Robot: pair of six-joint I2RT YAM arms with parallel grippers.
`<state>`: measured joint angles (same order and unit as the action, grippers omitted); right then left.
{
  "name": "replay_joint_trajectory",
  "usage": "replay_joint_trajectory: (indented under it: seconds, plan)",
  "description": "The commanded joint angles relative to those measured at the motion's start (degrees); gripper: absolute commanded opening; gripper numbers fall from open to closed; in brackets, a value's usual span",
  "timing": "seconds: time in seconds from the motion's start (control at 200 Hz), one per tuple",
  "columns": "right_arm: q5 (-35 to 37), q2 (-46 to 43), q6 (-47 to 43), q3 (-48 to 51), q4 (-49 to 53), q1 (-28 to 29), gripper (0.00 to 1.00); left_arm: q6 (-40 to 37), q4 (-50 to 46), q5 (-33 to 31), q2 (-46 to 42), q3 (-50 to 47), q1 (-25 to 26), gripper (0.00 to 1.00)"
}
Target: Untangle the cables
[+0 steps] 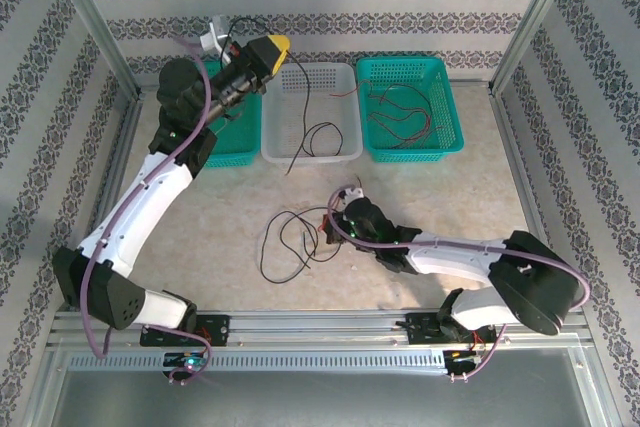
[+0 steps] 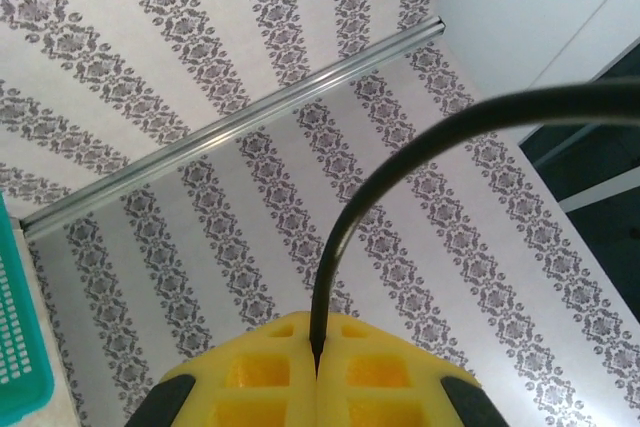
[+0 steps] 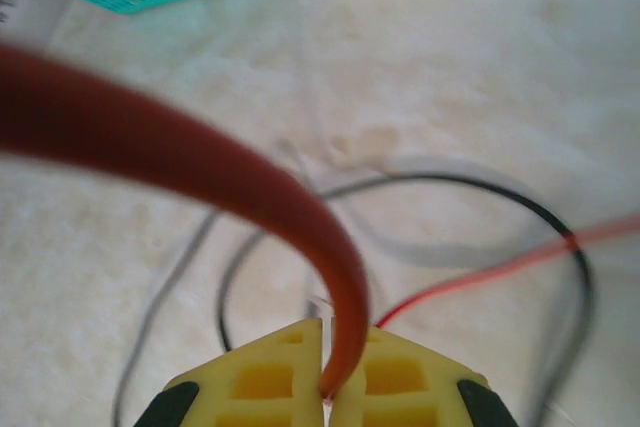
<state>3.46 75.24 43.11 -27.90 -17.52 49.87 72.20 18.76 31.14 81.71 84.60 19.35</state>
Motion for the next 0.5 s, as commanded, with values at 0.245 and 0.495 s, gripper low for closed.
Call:
replay_joint_trajectory:
  seconds: [0.245,0.495]
  plan:
    - [7.2,-35.01,3.98,7.85,18.74,-1.53,0.0,-28.66,-27.67,-6.92,24.06,21.43,-2.02,0.0]
    - [9.06,-48.75,3.39,6.24,30.12,-2.48,0.0,-40.93,-47.85,-11.59,47.23,48.57,-0.94,0.0]
